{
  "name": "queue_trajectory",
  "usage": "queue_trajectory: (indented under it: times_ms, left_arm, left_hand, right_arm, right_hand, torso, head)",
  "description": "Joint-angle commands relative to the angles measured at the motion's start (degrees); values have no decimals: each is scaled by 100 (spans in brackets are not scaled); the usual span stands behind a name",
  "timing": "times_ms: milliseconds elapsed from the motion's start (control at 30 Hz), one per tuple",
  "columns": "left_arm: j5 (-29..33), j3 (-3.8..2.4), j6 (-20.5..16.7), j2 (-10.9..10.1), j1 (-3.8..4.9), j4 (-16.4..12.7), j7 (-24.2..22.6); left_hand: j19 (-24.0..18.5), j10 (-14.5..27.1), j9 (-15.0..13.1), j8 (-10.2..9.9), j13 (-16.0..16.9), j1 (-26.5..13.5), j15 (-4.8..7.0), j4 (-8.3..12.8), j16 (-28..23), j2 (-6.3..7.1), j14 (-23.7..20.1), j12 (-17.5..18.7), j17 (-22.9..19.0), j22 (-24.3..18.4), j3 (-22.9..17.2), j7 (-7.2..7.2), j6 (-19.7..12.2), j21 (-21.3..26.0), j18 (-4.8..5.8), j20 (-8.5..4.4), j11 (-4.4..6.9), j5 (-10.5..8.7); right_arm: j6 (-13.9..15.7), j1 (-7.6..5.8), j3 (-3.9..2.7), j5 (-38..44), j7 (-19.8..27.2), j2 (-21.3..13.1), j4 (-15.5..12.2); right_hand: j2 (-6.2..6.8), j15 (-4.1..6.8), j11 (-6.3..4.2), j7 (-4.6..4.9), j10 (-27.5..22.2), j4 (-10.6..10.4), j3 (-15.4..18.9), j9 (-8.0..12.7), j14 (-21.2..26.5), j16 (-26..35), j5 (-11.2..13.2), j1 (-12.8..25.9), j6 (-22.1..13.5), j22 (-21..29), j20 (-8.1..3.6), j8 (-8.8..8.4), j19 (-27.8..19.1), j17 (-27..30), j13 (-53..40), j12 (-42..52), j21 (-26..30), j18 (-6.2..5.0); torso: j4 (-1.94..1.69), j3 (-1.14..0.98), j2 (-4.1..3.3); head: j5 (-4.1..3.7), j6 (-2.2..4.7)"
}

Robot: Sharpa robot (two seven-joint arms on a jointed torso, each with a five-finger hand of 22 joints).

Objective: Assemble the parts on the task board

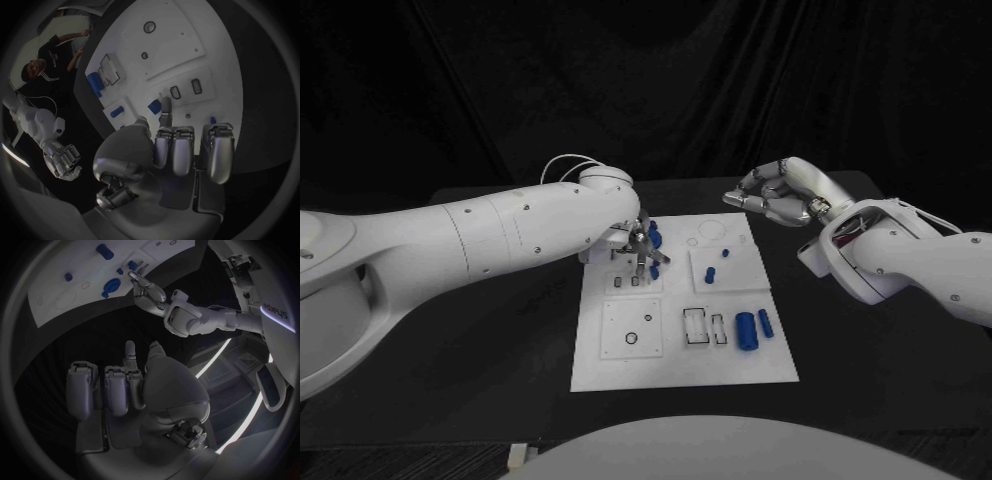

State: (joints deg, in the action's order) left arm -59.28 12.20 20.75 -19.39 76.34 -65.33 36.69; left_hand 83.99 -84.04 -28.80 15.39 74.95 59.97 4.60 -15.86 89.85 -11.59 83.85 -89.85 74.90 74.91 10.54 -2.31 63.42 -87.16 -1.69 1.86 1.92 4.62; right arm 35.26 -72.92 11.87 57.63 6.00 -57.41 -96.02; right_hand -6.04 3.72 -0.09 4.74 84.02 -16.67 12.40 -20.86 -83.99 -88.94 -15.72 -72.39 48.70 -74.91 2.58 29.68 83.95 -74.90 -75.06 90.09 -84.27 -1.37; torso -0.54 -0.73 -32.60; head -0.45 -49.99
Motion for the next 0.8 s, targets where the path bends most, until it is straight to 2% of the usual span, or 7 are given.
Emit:
queue_trajectory:
  times_ms: [33,433,800]
  left_arm:
    - [64,-7,-263,27,-13,18,-4]
    - [64,-7,-209,113,-61,105,-34]
    - [64,-7,-193,133,-87,156,12]
  left_hand:
    - [399,-596,14,-58,1505,107,-11,14,15,17,615,-15,1510,1397,-60,6,70,27,84,22,-6,75]
    - [375,-596,36,-223,1505,409,3,140,15,79,615,-15,1510,1383,-250,19,157,71,73,7,7,339]
    - [390,-596,15,-231,1505,501,15,192,15,131,615,-15,1510,1391,-306,45,260,49,79,-2,25,358]
  right_arm:
    - [-54,14,-3,42,-124,2,2]
    - [-109,24,-3,42,-168,11,24]
    - [-136,33,-3,42,-179,17,27]
  right_hand:
    - [-9,-44,49,1,598,-1,53,-8,-530,22,-24,-29,-54,-1284,47,38,266,-1169,-1494,-9,29,-33]
    - [-18,-45,47,-2,598,-1,60,-13,-527,27,-24,-26,-46,-1276,48,56,254,-1157,-1494,-9,50,-39]
    - [-23,-44,45,-6,598,3,63,-17,-525,31,-26,-31,-40,-1273,48,72,250,-1147,-1494,-9,58,-41]
  torso:
    - [1,1,-4]
    - [25,-7,17]
    - [17,-6,12]
  head:
    - [-11,-1]
    - [25,-1]
    - [-18,-1]
